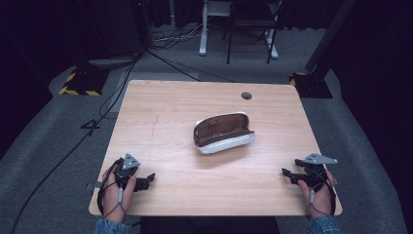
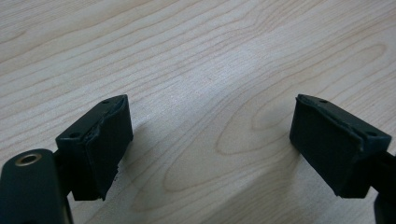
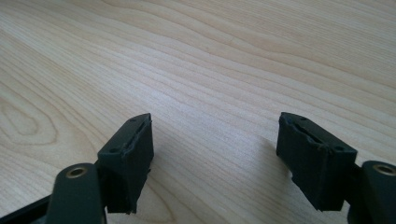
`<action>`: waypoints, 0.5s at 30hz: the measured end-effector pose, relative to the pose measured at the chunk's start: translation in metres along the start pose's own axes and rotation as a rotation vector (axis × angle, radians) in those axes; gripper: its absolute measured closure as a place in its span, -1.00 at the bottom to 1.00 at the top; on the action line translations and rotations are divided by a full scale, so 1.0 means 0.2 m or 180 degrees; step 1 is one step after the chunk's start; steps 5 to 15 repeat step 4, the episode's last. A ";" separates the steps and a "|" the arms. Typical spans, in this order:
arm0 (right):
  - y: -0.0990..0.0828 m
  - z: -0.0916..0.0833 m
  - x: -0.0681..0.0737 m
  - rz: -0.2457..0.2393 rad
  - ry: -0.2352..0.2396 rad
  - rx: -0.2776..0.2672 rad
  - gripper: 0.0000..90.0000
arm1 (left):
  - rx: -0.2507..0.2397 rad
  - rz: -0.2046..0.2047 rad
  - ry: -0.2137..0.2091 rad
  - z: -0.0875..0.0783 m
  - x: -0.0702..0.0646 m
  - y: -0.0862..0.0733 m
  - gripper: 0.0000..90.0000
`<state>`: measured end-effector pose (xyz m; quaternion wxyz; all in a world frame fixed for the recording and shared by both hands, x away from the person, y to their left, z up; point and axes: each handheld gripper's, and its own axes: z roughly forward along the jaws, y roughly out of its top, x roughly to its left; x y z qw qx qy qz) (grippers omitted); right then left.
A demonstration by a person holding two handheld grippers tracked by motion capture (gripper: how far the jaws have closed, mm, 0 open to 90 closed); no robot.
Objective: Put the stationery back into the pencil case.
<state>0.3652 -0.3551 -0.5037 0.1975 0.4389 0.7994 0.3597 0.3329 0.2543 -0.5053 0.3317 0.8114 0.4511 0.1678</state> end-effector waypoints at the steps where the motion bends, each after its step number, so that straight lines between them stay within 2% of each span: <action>1: 0.00 0.00 0.00 0.0005 -0.0001 -0.0001 -0.38 | 0.0000 0.0001 0.0001 0.00 0.00 0.00 -0.70; 15: 0.00 0.00 0.00 0.0001 0.0000 0.0000 -0.38 | 0.0000 0.0002 0.0001 0.00 0.00 0.00 -0.70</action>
